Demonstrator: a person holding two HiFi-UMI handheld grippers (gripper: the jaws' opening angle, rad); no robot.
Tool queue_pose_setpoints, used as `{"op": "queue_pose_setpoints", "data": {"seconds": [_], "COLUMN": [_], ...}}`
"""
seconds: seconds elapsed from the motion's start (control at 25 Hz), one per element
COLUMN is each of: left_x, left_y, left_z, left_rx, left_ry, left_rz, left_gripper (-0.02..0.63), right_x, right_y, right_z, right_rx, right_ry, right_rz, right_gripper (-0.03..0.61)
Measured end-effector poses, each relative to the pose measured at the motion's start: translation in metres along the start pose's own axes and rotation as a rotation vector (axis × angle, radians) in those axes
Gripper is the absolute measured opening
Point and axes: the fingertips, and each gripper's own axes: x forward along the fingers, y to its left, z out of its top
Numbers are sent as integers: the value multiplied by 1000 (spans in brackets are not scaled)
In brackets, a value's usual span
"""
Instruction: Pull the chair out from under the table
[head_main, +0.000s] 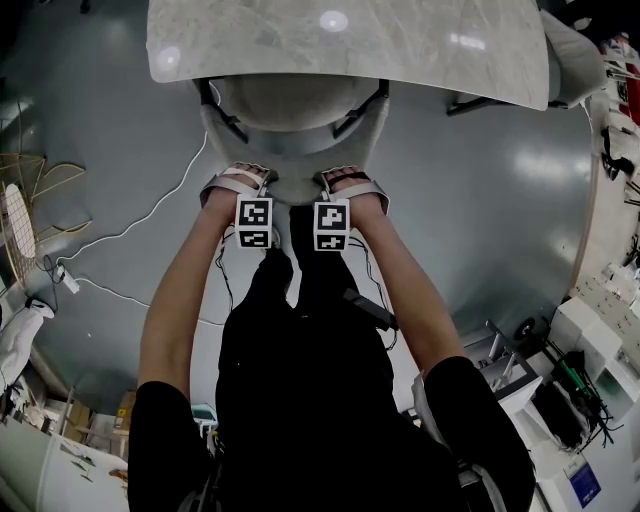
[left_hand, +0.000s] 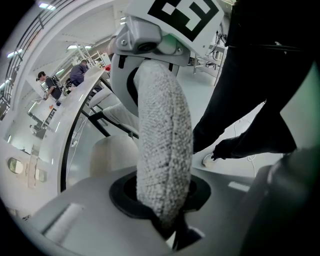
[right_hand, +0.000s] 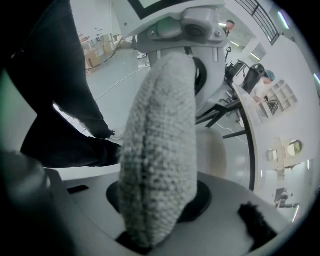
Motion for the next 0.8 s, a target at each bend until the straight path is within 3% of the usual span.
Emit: {"op": "queue_pose_setpoints", "data": {"seconds": [0.8], "left_x": [-5], "left_y": [-41], "left_z": [4], "left_rx": [38], "left_ry": [-14], "left_rz": [-7], "left_gripper": [78], "right_x": [-4], "right_y": [40], "right_z": [20], "right_rx": [40], "right_ry": [7], "right_rz": [4], "right_gripper": [103]}}
